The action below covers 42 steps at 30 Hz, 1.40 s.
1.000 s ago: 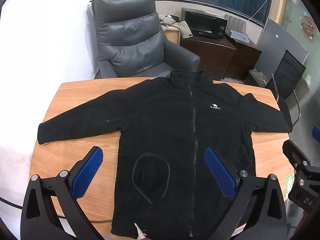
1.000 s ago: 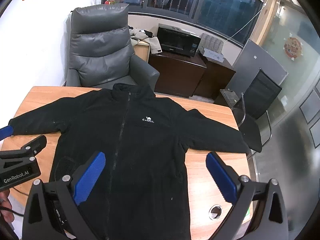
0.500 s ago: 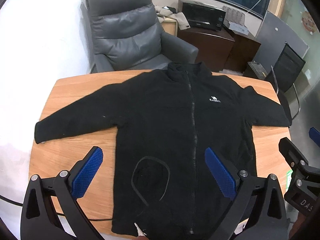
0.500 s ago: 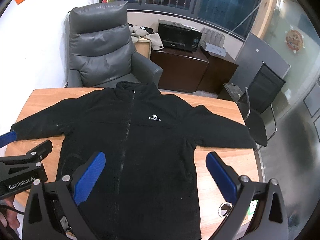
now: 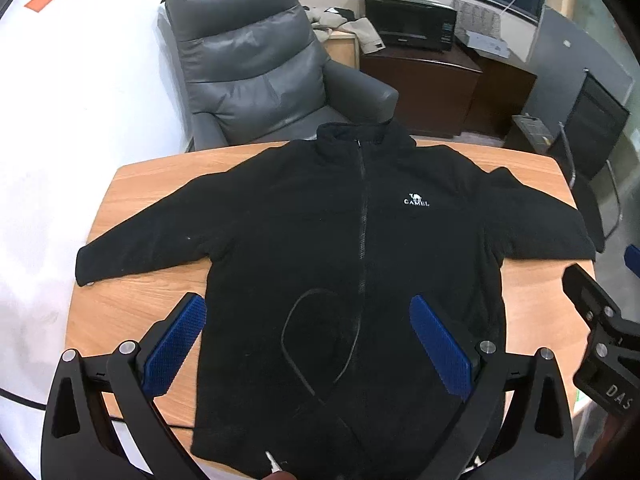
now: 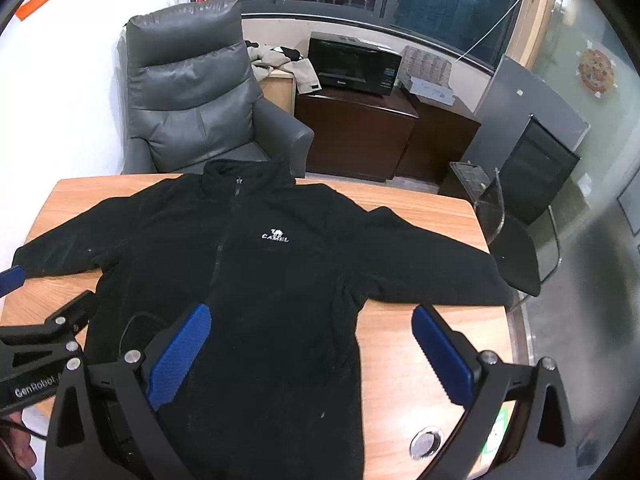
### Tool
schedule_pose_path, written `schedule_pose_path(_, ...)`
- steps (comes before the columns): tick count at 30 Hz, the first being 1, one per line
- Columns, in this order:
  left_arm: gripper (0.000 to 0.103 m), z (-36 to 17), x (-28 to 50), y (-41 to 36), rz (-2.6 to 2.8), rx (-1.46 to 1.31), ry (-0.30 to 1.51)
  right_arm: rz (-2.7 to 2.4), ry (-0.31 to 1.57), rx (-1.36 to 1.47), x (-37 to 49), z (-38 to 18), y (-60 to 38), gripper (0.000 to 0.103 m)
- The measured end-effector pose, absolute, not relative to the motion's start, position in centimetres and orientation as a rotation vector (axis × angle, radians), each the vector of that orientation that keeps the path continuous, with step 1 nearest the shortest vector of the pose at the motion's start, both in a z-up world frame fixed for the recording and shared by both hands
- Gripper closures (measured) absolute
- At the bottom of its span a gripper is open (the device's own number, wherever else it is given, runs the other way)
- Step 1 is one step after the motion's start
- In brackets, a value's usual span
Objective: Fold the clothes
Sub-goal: 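Move both grippers over the spread black fleece jacket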
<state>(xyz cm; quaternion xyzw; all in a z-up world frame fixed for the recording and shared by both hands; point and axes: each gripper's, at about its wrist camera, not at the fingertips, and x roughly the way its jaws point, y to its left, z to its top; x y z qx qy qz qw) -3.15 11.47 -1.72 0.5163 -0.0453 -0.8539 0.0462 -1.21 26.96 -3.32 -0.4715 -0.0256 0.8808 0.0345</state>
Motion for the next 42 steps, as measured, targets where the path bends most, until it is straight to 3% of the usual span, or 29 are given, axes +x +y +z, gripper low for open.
schedule_pose_path(21,0.000,-4.7,-10.5,26.5,-2.639,1.621,-0.192,2.614,0.054,-1.485,-6.6,-7.6,46.1,0.000)
schedule_pose_path(33,0.000,1.0,-9.5,25.9,-2.696,1.479,-0.152,2.626,-0.048,-1.400,-6.0,-3.4,46.9,0.000)
schedule_pose_path(42,0.000,-2.0,-10.6,25.9,-2.766,1.420,-0.237,2.659,0.062,-1.379,-5.6,-3.9,47.7,0.000)
